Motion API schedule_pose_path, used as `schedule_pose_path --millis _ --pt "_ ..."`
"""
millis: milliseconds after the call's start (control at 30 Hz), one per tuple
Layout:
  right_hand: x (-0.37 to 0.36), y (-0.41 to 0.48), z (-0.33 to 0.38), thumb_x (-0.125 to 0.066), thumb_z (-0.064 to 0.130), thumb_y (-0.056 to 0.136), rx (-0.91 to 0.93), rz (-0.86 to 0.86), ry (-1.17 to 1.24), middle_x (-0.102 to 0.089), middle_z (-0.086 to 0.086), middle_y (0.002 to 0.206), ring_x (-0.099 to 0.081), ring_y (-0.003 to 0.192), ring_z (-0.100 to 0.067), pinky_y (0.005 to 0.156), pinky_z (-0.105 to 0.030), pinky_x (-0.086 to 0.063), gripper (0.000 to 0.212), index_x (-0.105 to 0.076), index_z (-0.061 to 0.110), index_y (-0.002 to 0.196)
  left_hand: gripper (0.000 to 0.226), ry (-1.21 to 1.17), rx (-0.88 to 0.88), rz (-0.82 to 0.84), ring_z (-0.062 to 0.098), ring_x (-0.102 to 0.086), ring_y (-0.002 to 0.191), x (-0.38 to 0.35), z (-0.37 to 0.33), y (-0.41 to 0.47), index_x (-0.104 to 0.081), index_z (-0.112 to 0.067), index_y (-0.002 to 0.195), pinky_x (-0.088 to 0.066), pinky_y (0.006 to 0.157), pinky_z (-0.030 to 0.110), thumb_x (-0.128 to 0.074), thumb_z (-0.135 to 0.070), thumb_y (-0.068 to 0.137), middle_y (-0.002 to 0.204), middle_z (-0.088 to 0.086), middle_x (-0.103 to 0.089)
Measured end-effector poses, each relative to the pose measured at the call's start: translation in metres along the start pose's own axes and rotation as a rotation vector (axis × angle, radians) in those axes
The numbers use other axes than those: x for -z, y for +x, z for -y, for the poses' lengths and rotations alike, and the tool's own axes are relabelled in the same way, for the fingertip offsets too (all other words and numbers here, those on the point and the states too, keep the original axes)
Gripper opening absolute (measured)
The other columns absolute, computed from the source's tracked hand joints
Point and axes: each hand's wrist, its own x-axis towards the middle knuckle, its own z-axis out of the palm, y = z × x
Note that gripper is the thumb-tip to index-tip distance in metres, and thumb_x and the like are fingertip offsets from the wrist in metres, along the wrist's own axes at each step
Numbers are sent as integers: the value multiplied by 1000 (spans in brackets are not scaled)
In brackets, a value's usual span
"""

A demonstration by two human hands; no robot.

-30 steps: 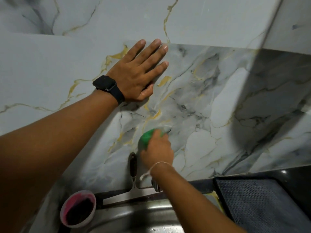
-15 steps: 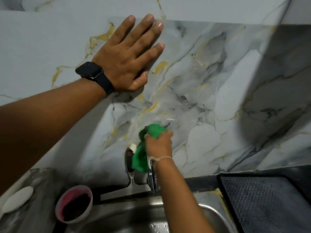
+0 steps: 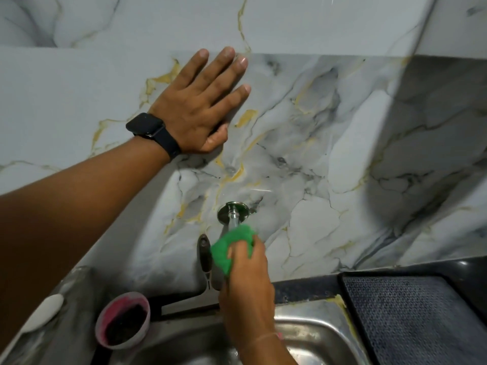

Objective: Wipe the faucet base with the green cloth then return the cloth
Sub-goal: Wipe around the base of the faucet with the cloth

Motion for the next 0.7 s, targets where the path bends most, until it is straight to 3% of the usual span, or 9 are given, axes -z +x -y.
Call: schedule_pose_path --millis 67,167,233,333,400,467,533,600,700 --pt "6 -2 -19 -60 21 93 -218 11 500 -56 6 113 -64 93 -20 74 -23 -55 33 -33 39 96 70 -1 -4 -10 42 -20 150 -1 0 0 -24 -9 155 -16 122 58 -34 -38 93 161 23 -24" --pt "12 27 -48 -56 32 96 -614 269 1089 -71 -11 117 -68 107 -33 100 -51 -52 32 -53 19 125 69 1 -10 -18 42 -22 149 -2 0 0 -25 -9 155 -18 121 58 -34 -38 93 160 23 -26" --pt "6 50 -52 -50 42 94 -813 501 1201 -73 -18 118 -68 112 -38 106 -57 -46 46 -67 10 122 69 7 -11 -24 43 -24 149 -2 0 1 -26 -8 154 -18 121 58 -35 -38 93 160 24 -28" --pt "-5 76 -40 -54 47 88 -992 526 1205 -60 -21 135 -58 121 -37 111 -55 -41 59 -60 9 132 68 12 -10 -36 44 -27 147 -1 1 1 -28 -8 154 -20 120 59 -37 -36 93 158 25 -31" --pt "-8 86 -30 -50 45 91 -954 416 1153 -61 -18 127 -58 109 -32 102 -46 -47 54 -59 9 130 67 22 -15 -32 45 -30 146 0 1 2 -28 -8 154 -22 119 59 -36 -36 93 157 26 -33" --pt "-11 86 -19 -43 44 97 -778 246 939 -61 -13 119 -59 105 -31 97 -44 -48 49 -54 9 129 67 27 -24 -26 46 -31 145 2 1 3 -27 -10 154 -22 118 59 -34 -38 94 156 26 -34" --pt "-13 76 -7 -44 41 98 -530 67 520 -55 -10 133 -58 114 -32 100 -49 -49 45 -42 19 137 67 26 -25 -23 46 -32 144 3 0 3 -27 -10 155 -22 118 59 -34 -38 94 156 26 -34" --pt "-11 62 6 -53 32 95 -279 -7 123 -34 -5 153 -51 127 -31 101 -52 -49 56 -28 30 145 67 29 -21 -12 46 -32 144 4 1 3 -26 -10 155 -22 118 60 -33 -39 94 156 26 -34" --pt "-11 39 7 -60 24 91 -19 -12 -115 -18 -5 162 -31 143 -32 108 -56 -44 65 -27 37 146 67 36 -11 -9 46 -32 145 6 0 3 -26 -10 155 -24 117 60 -33 -39 94 156 26 -33"
